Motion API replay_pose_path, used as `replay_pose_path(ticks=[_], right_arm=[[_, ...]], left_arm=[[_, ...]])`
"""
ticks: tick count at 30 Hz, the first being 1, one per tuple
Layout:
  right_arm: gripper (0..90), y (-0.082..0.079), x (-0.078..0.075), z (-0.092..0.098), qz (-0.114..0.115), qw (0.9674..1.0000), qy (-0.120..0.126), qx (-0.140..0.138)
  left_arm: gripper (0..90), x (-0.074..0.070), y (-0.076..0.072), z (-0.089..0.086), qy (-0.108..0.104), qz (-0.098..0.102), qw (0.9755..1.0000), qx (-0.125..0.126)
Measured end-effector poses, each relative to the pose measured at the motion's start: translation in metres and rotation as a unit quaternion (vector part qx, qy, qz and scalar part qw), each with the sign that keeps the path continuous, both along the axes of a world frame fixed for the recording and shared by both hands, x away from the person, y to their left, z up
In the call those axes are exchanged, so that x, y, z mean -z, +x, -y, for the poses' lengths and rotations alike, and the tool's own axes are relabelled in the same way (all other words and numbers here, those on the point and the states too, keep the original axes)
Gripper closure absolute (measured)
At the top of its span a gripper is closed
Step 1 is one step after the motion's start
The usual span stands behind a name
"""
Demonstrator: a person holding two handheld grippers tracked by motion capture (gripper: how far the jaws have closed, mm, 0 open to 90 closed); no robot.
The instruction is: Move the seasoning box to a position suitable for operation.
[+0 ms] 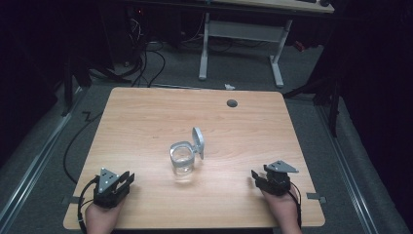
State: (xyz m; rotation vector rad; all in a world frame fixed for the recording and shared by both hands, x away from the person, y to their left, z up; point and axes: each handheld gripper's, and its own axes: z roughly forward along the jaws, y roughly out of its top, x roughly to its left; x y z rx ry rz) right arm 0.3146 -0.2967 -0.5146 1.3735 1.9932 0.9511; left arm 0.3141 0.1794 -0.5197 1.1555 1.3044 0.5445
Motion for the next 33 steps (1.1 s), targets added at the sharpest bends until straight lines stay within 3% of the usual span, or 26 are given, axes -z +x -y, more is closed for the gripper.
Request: replay_pose_path(ticks=[3, 5, 9, 12, 15, 19, 26, 33], right_arm=[[50.0, -0.007, -0.007, 0.0, 0.023, 0.9996, 0.015, 0.0], [49.9, -0.008, -0.005, 0.002, 0.018, 0.9997, 0.017, 0.001], [49.5, -0.01, -0.002, 0.005, 0.012, 0.9997, 0.019, 0.005], [49.9, -0.011, 0.001, 0.004, 0.009, 0.9996, 0.026, 0.002], [58.0, -0.012, 0.001, 0.002, 0.008, 0.9994, 0.031, -0.012], [60.7, -0.014, 0.001, 0.0, 0.007, 0.9989, 0.043, -0.018], [74.5, -0.017, 0.002, 0.001, 0.006, 0.9989, 0.044, -0.016], [82.3, -0.018, 0.005, 0.0, 0.005, 0.9993, 0.033, -0.016]], left_arm=[[74.7, 0.002, 0.004, 0.0, -0.014, -0.004, 0.9999, 0.005], [74.9, 0.005, 0.007, 0.003, -0.011, -0.013, 0.9997, 0.015], [75.5, 0.006, 0.008, 0.009, -0.012, -0.015, 0.9995, 0.024], [76.2, 0.008, 0.008, 0.012, 0.001, -0.01, 0.9995, 0.031], [80.8, 0.006, 0.011, 0.016, -0.012, 0.001, 0.9989, 0.044], [86.4, -0.001, 0.028, 0.028, -0.027, -0.003, 0.9985, 0.048], [90.0, -0.009, 0.069, 0.057, -0.022, 0.0, 0.9986, 0.049], [90.0, -0.009, 0.088, 0.089, -0.014, 0.011, 0.9979, 0.062]])
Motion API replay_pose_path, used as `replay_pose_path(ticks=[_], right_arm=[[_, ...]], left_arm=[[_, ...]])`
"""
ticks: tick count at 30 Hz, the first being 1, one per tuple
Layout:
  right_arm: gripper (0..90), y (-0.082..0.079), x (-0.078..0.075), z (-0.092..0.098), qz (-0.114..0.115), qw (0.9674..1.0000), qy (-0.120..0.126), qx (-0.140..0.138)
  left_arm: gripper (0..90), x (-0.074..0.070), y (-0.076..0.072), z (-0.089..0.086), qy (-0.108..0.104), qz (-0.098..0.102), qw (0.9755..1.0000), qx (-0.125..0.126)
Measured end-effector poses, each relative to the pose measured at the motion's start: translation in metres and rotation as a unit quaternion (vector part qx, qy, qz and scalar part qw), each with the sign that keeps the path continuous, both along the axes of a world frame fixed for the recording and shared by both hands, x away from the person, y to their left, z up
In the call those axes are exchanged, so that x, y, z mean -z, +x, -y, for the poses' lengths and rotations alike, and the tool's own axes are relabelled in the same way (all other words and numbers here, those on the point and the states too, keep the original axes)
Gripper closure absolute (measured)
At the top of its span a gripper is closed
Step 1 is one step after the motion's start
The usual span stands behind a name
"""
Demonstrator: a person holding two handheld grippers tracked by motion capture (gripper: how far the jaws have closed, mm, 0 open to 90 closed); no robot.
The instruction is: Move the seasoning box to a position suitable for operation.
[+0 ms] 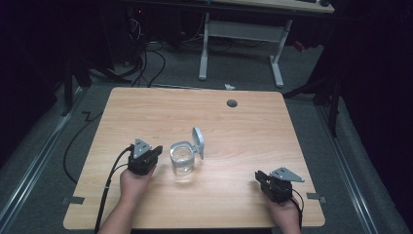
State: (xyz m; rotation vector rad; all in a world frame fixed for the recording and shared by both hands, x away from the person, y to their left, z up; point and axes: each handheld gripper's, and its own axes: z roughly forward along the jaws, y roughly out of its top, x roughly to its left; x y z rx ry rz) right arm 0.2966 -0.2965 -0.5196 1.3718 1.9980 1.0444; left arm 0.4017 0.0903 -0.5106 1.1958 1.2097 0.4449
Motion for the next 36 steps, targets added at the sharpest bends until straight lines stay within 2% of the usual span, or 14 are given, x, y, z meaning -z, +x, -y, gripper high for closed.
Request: replay_pose_path(ticks=[2, 6, 10, 16, 19, 30, 36], right_arm=[[82.3, 0.0, 0.0, -0.001, 0.0, 1.0, -0.001, 0.004], [80.6, -0.002, 0.0, -0.003, 0.007, 0.9999, -0.001, -0.008], [79.2, -0.003, -0.001, -0.003, 0.013, 0.9999, -0.001, -0.01], [76.3, -0.004, -0.001, -0.005, 0.013, 0.9998, 0.002, -0.017], [75.3, -0.005, -0.001, -0.007, 0.012, 0.9997, 0.004, -0.019], [75.3, -0.005, 0.001, -0.011, 0.015, 0.9996, 0.003, -0.024], [75.7, -0.005, 0.001, -0.011, 0.013, 0.9998, -0.001, -0.017]], left_arm=[[90.0, 0.0, 0.003, 0.005, 0.003, 0.002, 1.0, 0.004], [90.0, -0.001, 0.009, 0.012, -0.015, -0.004, 0.9999, 0.005], [90.0, 0.002, 0.005, 0.018, -0.012, -0.006, 0.9998, 0.015], [90.0, -0.003, -0.004, 0.02, -0.003, 0.003, 0.9997, 0.023], [90.0, -0.006, -0.012, 0.022, 0.0, 0.007, 0.9995, 0.03], [90.0, -0.006, -0.058, 0.038, -0.017, 0.021, 0.9974, 0.066], [90.0, -0.005, -0.074, 0.045, -0.013, 0.026, 0.9962, 0.083]])
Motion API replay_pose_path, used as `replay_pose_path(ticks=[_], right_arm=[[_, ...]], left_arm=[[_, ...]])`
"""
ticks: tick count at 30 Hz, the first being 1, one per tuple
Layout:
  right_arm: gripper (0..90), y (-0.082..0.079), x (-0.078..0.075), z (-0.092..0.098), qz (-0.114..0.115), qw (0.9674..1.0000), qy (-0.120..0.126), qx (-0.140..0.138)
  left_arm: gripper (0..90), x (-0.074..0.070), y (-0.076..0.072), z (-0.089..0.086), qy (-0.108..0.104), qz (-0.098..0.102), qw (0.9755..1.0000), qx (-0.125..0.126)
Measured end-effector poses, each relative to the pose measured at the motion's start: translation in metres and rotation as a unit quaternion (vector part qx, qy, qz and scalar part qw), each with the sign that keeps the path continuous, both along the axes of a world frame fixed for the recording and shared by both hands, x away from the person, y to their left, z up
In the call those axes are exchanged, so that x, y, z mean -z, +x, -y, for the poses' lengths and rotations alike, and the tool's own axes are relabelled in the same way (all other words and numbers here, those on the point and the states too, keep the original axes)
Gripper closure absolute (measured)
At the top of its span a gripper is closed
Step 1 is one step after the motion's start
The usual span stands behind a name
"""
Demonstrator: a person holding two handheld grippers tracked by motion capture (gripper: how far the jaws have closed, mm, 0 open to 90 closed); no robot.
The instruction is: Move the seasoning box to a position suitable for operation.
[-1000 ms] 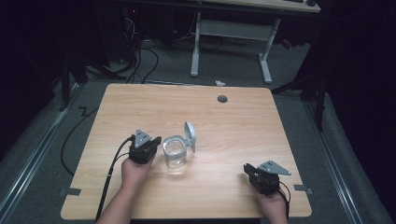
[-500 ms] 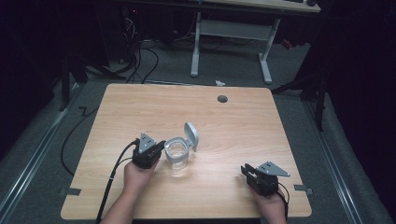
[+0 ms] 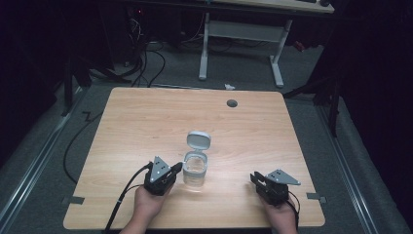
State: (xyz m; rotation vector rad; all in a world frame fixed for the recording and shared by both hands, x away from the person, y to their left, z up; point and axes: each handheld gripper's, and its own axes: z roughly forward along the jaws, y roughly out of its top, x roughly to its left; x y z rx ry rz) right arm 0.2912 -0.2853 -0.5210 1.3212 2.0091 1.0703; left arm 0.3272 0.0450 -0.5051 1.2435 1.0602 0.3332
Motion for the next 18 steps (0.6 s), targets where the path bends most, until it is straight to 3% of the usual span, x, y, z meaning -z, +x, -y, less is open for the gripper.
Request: replay_pose_path(ticks=[18], right_arm=[[72.9, 0.0004, 0.0016, -0.0019, -0.001, 1.0, -0.002, 0.002]], left_arm=[[88.6, -0.0004, -0.0055, 0.0019, -0.004, 0.003, 1.0, -0.001]])
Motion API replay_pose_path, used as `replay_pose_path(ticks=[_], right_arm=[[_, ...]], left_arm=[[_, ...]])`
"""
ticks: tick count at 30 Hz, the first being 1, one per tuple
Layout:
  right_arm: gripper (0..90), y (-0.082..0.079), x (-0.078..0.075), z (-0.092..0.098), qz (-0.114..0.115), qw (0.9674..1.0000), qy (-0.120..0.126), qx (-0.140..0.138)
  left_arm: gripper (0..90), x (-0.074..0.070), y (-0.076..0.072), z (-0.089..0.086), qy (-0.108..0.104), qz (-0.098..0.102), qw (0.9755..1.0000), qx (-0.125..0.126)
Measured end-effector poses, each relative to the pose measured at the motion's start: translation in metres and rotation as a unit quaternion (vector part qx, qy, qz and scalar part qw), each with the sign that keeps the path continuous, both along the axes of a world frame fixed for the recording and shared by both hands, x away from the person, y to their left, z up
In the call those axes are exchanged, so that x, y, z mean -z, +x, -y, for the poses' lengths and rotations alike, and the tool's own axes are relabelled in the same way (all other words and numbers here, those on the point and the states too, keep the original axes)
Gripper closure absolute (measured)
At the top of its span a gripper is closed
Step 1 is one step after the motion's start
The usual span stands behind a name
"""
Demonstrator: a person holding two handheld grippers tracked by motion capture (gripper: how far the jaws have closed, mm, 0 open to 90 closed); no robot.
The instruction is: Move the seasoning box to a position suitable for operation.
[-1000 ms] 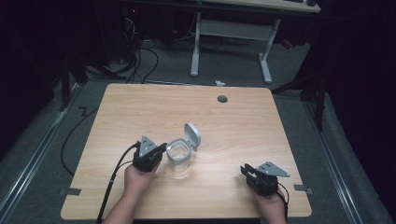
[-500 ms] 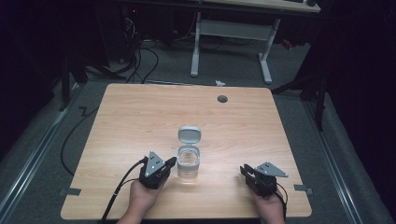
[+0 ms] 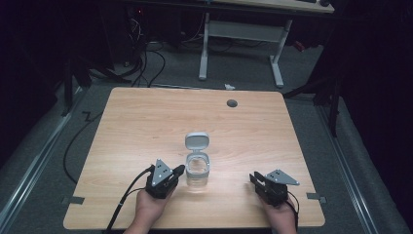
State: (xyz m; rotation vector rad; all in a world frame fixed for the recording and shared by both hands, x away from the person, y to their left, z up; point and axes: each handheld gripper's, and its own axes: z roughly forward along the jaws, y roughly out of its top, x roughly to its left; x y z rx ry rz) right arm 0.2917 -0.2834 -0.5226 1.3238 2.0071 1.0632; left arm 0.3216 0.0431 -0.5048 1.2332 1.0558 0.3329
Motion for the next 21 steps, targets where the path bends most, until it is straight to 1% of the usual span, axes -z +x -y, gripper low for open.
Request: replay_pose_path(ticks=[2, 4, 5, 7, 10, 12, 13, 14, 15, 16, 17, 18, 19, 21], right_arm=[[72.1, 0.0, 0.0, 0.0, 0.0, 1.0, 0.002, 0.001], [71.3, 0.0, 0.001, 0.0, 0.002, 1.0, -0.001, -0.003], [70.8, 0.0, 0.001, -0.001, 0.001, 1.0, 0.0, -0.002], [69.5, 0.0, 0.001, -0.001, 0.005, 1.0, 0.0, -0.004], [67.0, -0.001, 0.002, -0.002, 0.011, 0.9999, 0.006, -0.008], [66.7, -0.002, 0.001, -0.003, 0.016, 0.9997, 0.01, -0.014], [66.1, -0.002, 0.001, -0.003, 0.018, 0.9996, 0.015, -0.018], [65.3, -0.003, 0.0, -0.003, 0.021, 0.9992, 0.024, -0.022], [64.0, -0.003, -0.001, -0.004, 0.026, 0.9988, 0.033, -0.025], [63.5, -0.003, -0.003, -0.005, 0.031, 0.9984, 0.039, -0.028], [62.9, -0.003, -0.005, -0.006, 0.035, 0.9982, 0.038, -0.032], [62.2, -0.002, -0.007, -0.008, 0.039, 0.9982, 0.033, -0.033], [61.6, 0.0, -0.008, -0.009, 0.039, 0.9982, 0.03, -0.033], [61.2, 0.003, -0.009, -0.013, 0.032, 0.9985, 0.03, -0.035]], left_arm=[[88.4, 0.0, 0.0, -0.001, 0.001, 0.0, 1.0, 0.0], [87.4, 0.002, -0.002, -0.004, 0.007, -0.003, 1.0, 0.005], [85.4, 0.003, -0.003, -0.005, 0.015, 0.0, 0.9999, 0.006], [83.0, 0.006, -0.003, -0.007, 0.023, 0.0, 0.9997, 0.007], [78.7, 0.013, -0.005, -0.012, 0.028, -0.007, 0.9995, 0.01], [75.3, 0.018, -0.007, -0.015, 0.015, -0.019, 0.9997, 0.007], [73.7, 0.019, -0.007, -0.017, 0.003, -0.031, 0.9995, 0.008], [73.0, 0.02, -0.007, -0.02, 0.0, -0.041, 0.9991, 0.01], [71.8, 0.019, -0.007, -0.022, -0.002, -0.045, 0.9989, 0.012], [69.8, 0.017, -0.008, -0.024, -0.006, -0.042, 0.999, 0.013], [68.1, 0.017, -0.008, -0.024, -0.006, -0.042, 0.999, 0.013], [67.0, 0.014, -0.01, -0.026, -0.009, -0.033, 0.9993, 0.012], [66.4, 0.014, -0.011, -0.026, -0.005, -0.029, 0.9995, 0.011], [64.4, 0.017, -0.013, -0.024, 0.008, -0.025, 0.9996, 0.011]])
